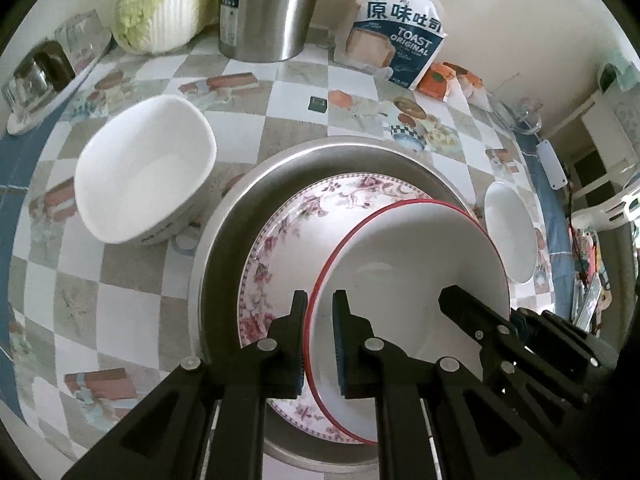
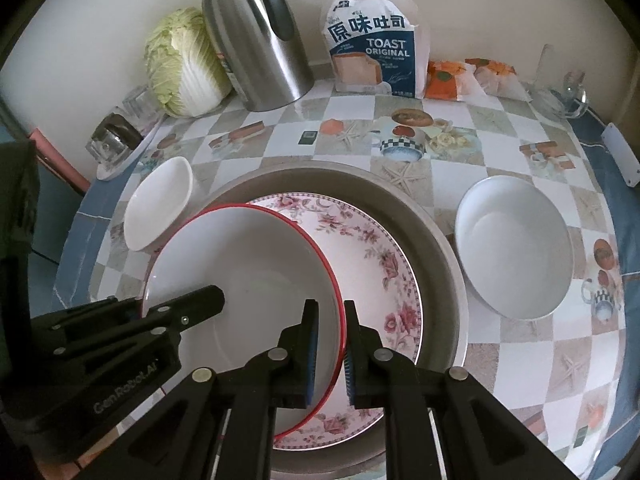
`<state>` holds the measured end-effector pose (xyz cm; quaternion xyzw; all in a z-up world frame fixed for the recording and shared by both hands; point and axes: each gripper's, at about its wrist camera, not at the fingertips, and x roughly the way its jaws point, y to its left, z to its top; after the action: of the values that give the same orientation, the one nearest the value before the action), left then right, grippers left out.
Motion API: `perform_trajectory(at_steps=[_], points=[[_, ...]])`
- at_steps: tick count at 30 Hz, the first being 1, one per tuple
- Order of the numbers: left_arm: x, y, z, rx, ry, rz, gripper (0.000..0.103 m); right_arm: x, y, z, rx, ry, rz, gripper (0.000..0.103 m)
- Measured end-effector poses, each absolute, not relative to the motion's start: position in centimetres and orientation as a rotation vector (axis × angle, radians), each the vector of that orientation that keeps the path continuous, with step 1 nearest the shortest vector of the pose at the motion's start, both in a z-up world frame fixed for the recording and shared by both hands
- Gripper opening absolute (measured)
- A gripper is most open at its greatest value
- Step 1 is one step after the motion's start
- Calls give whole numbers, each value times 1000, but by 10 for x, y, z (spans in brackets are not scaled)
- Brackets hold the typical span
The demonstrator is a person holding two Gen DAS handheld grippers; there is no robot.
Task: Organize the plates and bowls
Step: 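Lift the red-rimmed bowl with both tools and carry it over the basin, then lower the red-rimmed bowl onto the floral plate inside the basin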
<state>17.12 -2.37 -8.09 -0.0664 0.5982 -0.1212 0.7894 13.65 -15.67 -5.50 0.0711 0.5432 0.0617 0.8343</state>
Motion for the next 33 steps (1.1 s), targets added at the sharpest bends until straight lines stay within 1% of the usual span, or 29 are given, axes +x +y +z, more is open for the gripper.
perform_trajectory(at_steps=[33], points=[[185, -29, -88, -149, 1270, -262, 11, 147, -172, -70, 262, 1134, 133, 13]])
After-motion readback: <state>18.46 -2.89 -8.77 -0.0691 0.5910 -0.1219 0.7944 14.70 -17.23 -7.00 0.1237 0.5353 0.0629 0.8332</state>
